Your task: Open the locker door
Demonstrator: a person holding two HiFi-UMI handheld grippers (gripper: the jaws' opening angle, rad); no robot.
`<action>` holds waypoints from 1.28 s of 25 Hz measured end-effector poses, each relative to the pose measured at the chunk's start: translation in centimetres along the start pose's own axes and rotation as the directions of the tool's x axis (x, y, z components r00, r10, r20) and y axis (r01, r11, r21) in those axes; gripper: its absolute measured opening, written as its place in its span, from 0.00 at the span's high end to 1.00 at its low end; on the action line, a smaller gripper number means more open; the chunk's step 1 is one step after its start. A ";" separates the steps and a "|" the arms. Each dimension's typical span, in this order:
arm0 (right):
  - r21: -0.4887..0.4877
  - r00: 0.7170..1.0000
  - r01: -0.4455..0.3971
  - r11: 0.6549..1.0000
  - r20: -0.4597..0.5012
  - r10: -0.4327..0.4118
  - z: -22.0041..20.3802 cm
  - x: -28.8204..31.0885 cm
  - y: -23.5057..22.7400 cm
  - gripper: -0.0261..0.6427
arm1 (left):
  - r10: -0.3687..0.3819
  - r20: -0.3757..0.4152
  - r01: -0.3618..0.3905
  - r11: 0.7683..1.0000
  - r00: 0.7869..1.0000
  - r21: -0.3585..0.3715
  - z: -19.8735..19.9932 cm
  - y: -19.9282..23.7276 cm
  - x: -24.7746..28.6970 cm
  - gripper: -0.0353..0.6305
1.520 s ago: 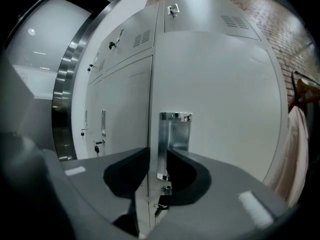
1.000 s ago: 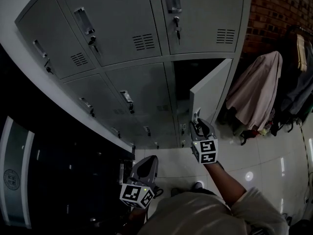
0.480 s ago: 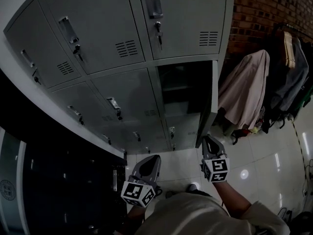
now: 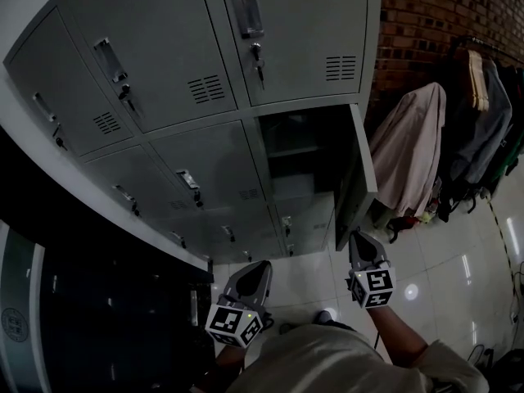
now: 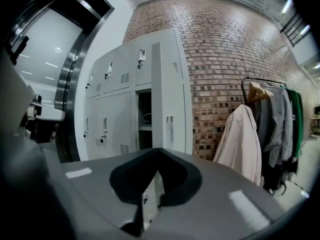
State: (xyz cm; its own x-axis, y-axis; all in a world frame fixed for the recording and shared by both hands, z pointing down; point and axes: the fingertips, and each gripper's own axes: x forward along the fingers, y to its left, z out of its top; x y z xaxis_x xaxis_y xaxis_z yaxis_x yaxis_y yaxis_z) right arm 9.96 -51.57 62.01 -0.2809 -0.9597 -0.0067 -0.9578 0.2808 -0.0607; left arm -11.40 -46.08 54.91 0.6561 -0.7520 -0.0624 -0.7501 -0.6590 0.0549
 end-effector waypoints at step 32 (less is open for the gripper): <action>0.006 0.998 -0.026 1.000 0.049 0.026 6.8 -9.5 10.9 0.96 | 0.054 0.054 -0.057 0.997 0.997 0.052 0.1 1.3 -7.1 0.88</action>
State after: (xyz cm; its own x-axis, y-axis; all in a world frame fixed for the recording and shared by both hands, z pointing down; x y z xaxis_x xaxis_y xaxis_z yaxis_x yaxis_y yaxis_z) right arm 2.59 -39.49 54.66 -0.3020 -0.9516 -0.0572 -0.9499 0.3054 -0.0668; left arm -17.03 -41.63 55.35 0.6090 -0.7850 -0.1135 -0.7896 -0.6136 0.0066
